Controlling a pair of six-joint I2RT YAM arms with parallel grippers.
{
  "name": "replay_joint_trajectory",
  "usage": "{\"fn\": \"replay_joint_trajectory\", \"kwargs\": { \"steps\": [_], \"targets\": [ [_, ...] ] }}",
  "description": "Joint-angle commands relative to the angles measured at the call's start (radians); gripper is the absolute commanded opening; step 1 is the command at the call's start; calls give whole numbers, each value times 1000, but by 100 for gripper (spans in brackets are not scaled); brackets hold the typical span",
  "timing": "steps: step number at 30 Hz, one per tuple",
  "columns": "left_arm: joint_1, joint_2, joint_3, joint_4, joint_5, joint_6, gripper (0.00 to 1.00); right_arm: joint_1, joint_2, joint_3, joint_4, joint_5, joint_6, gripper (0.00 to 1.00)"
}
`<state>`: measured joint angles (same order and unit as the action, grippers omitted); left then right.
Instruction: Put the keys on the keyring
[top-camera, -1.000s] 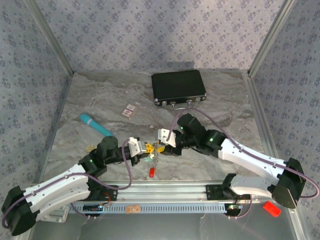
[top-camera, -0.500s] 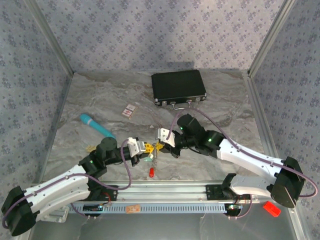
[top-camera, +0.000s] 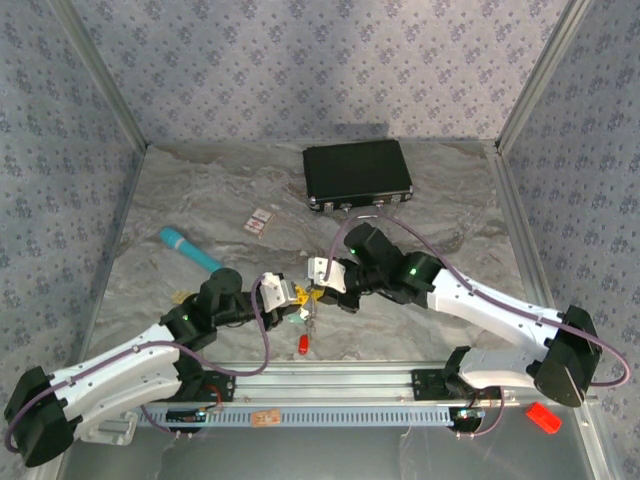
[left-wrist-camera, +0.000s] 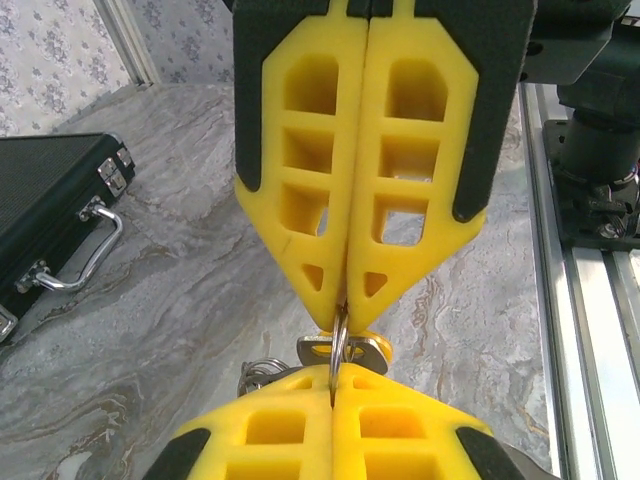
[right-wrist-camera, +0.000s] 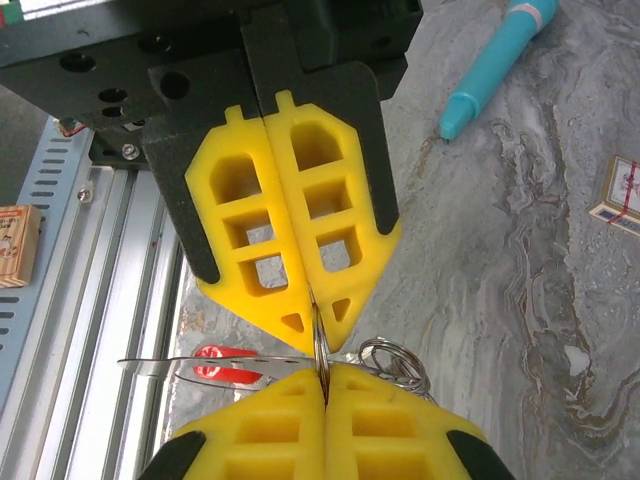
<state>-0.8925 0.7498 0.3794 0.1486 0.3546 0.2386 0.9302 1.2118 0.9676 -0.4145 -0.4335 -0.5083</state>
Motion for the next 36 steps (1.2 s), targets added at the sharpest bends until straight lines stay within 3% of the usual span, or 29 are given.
{"fn": "replay_joint_trajectory", "kwargs": {
  "steps": [1,3,8,23,36],
  "targets": [
    [-4,-11,34,7,27,21,0,1,-22,14,3,-11,14,15],
    [-4,-21,20,36,31,12,0,-11,-41,-19,38,-14,38,24],
    [-3,-37,-17,106,35,-11,0,-22,-60,-78,90,-8,85,27],
    [-3,-44,-19,98,35,-8,0,-25,-56,-72,57,7,83,3],
    [-3,-19,-15,122,51,11,0,-24,23,-61,74,-23,86,10]
  ]
}}
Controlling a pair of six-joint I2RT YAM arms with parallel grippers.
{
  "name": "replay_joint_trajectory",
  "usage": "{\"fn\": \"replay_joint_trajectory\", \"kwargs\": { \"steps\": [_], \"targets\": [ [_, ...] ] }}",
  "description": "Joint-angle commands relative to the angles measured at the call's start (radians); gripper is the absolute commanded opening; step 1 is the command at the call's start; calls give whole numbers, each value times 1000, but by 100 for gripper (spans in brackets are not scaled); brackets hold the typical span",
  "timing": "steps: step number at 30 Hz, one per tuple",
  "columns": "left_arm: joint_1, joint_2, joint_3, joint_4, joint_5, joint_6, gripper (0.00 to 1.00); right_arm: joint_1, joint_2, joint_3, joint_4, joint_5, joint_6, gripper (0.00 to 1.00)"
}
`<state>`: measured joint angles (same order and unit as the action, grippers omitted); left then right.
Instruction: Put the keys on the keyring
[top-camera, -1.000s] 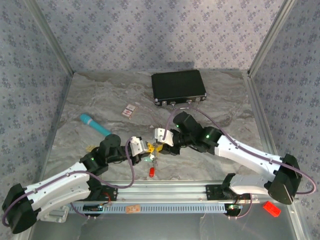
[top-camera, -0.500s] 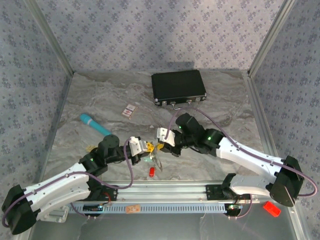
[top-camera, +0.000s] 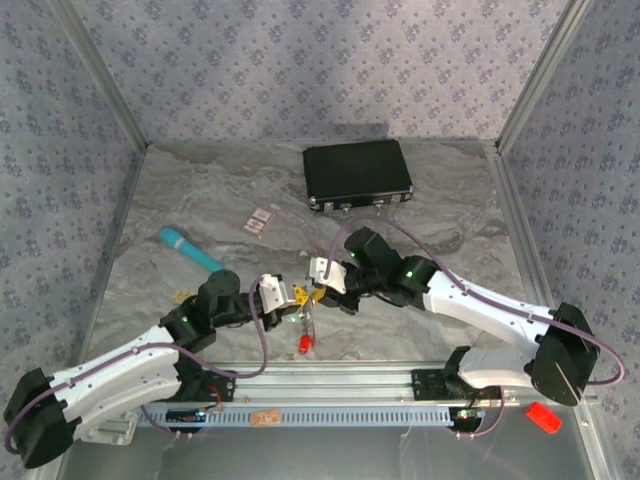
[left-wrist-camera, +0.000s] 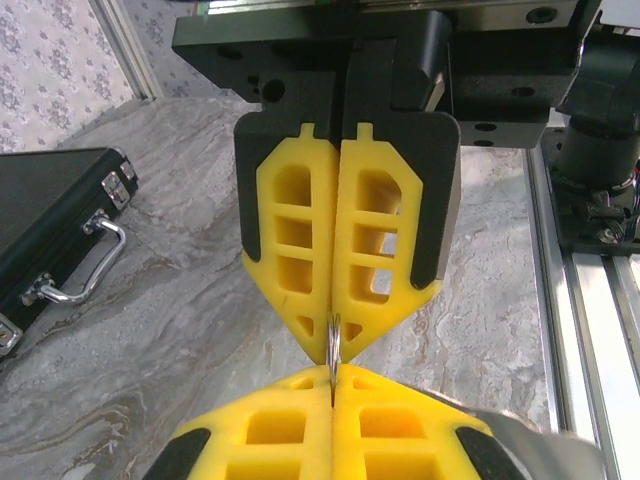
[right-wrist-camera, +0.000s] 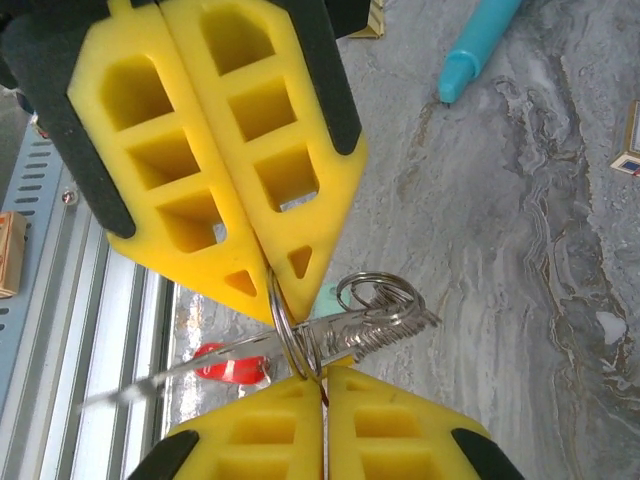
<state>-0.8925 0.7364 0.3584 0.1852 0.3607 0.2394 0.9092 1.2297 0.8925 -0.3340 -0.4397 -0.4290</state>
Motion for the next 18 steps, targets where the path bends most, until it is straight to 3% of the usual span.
{"fn": "replay_joint_trajectory", "kwargs": {
  "steps": [1,7,14,18],
  "targets": [
    [-4,-5,4,87,44,11,0,-4,-2,10,-1,-18,7,12],
    [-3,-4,-6,96,44,6,0,-8,-84,-41,62,-23,1,24],
    [-3,-4,-10,112,47,-5,0,-4,-85,-41,77,-43,-2,23],
    [-3,-7,-14,114,46,-9,0,0,-61,-31,92,-42,-4,16]
  ]
}}
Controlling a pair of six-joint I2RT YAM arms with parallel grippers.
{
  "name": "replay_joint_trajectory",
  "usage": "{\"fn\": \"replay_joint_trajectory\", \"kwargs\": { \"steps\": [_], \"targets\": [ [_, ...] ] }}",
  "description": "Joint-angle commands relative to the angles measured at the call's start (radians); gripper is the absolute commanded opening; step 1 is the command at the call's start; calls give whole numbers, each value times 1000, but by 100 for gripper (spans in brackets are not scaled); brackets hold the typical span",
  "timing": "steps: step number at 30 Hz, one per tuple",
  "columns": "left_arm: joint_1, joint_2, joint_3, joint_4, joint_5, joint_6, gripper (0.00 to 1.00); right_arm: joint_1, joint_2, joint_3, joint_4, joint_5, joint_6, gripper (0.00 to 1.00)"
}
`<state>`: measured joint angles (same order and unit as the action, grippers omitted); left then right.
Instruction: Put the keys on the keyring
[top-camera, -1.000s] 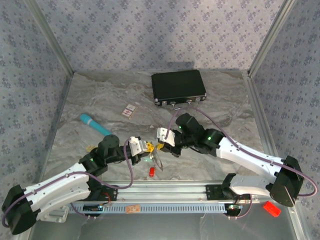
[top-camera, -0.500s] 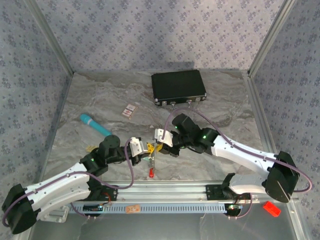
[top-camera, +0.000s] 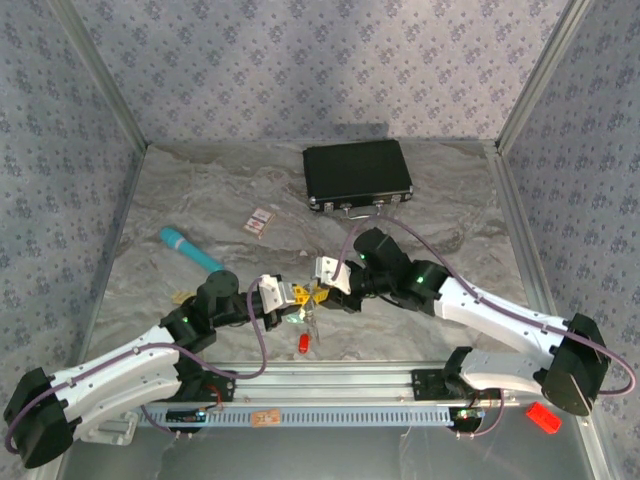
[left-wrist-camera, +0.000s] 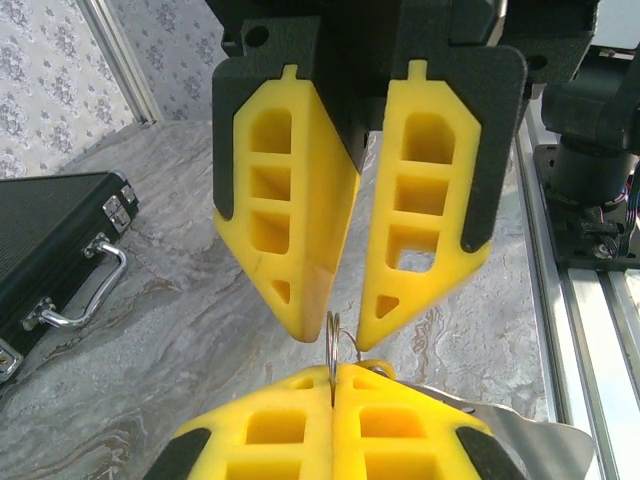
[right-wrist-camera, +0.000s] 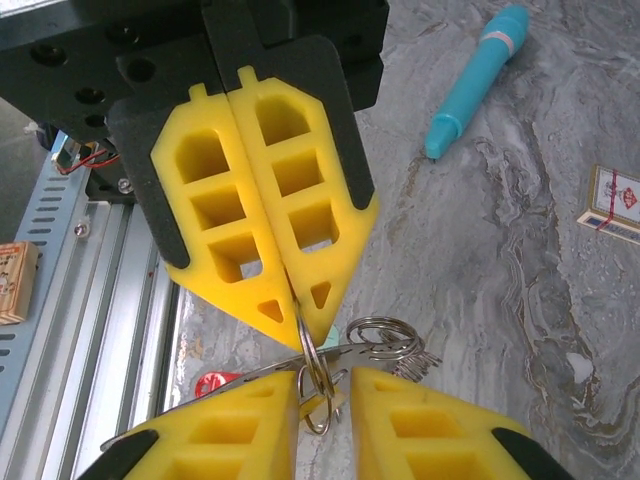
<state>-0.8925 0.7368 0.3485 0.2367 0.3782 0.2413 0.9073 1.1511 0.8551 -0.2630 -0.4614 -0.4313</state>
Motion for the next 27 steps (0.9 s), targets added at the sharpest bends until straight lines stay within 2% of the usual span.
{"fn": "replay_joint_trajectory", "kwargs": {
  "steps": [1,4,6,8,10,11,17,22,27],
  "targets": [
    [-3,-8,-3,62,28,-13,0,2,23,9,25,-19,0,13],
    [-3,-14,-1,50,19,-13,0,3,30,15,23,-10,-3,1],
    [-3,-14,2,34,-9,-20,3,4,31,26,-2,6,-16,0],
    [-3,-14,6,13,-50,-26,25,5,34,46,-44,34,-37,0],
    [-3,-16,8,-1,-87,-29,34,11,45,75,-96,68,-65,0],
    [-4,-19,11,-11,-99,-28,35,15,52,91,-130,86,-82,0],
    [-3,-5,34,-55,-101,-18,30,43,100,169,-250,168,-160,0],
    [-3,4,41,-45,-84,-15,22,69,129,216,-281,188,-192,0],
    [-3,4,42,-29,-73,-14,20,87,147,244,-297,195,-208,0]
  ]
}}
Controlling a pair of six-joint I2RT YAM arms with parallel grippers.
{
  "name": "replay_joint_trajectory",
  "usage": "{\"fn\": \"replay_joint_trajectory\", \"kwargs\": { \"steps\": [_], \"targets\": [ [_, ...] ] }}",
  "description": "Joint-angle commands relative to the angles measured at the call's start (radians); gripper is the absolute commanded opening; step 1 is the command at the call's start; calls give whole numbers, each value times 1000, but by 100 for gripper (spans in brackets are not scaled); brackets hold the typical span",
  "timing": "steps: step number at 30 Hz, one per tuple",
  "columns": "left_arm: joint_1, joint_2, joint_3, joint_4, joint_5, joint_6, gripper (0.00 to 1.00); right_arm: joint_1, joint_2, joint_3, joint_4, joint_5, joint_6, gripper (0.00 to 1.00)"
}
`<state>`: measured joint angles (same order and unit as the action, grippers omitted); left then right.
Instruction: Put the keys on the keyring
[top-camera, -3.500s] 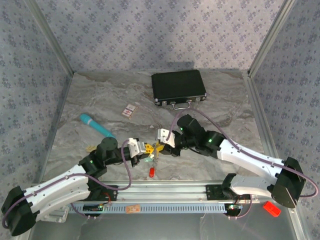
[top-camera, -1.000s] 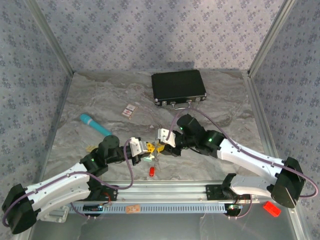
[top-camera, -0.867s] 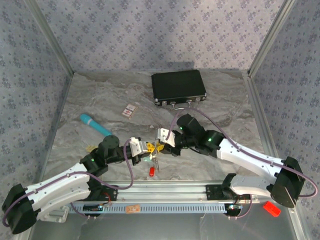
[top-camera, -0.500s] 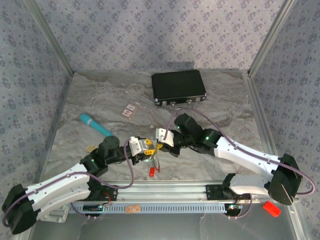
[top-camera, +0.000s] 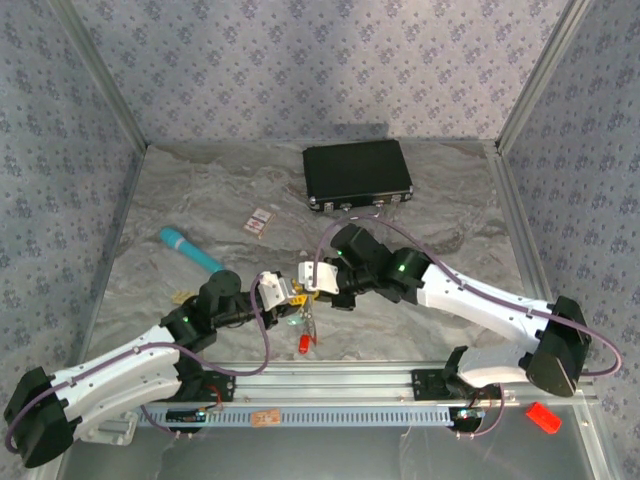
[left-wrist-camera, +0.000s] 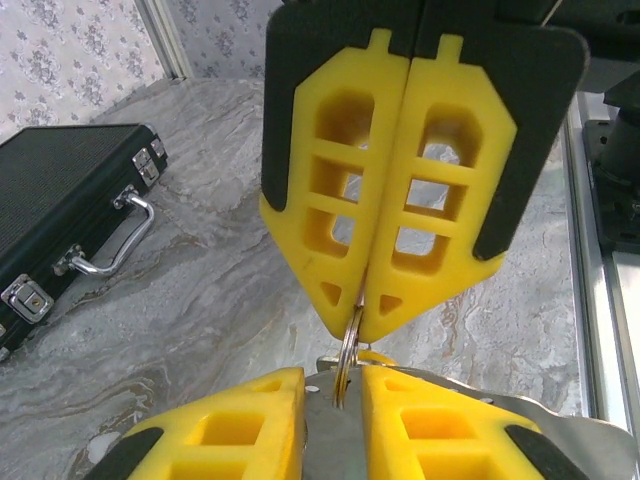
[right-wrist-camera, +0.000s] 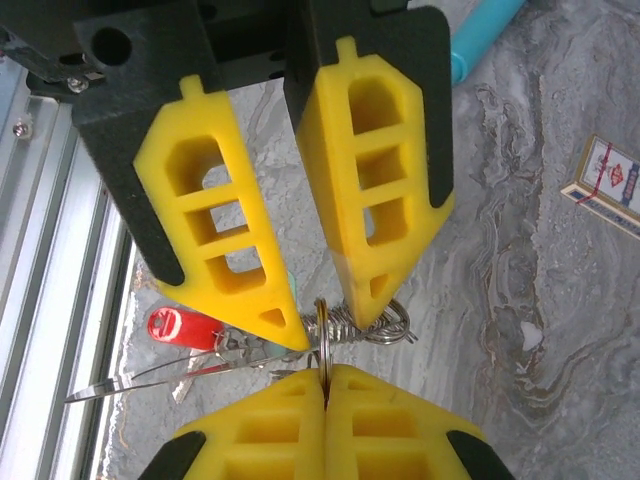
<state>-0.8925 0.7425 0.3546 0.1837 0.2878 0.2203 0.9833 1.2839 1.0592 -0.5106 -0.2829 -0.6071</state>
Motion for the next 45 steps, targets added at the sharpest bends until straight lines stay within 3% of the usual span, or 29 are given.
{"fn": "replay_joint_trajectory", "kwargs": {
  "steps": [1,5,8,10,20,26,32,35,36,39,45],
  "targets": [
    [-3,-3,35,30,19,8,17,12,15,42,-49,16,-33,0],
    [-3,-6,35,41,25,8,5,10,-2,27,-25,2,-20,2],
    [-3,-15,28,53,37,5,0,-23,-54,-25,51,-52,34,21],
    [-3,-23,14,79,48,-5,0,-56,-94,-75,117,-111,85,28],
    [-3,-43,-47,201,62,-65,0,-104,-131,-206,331,-220,229,32],
    [-3,-45,-63,240,61,-89,0,-107,-107,-208,353,-248,240,27],
    [-3,-57,-74,261,56,-100,0,-107,-97,-192,332,-261,233,14],
    [-3,-60,-74,257,56,-105,0,-106,-95,-185,320,-261,225,1],
    [-3,-61,-71,246,50,-105,1,-105,-95,-179,309,-258,219,0],
    [-4,-73,-60,200,26,-93,21,-99,-93,-146,243,-228,180,0],
    [-3,-83,-22,81,23,-41,23,-60,-51,-35,24,-130,40,0]
  ]
}}
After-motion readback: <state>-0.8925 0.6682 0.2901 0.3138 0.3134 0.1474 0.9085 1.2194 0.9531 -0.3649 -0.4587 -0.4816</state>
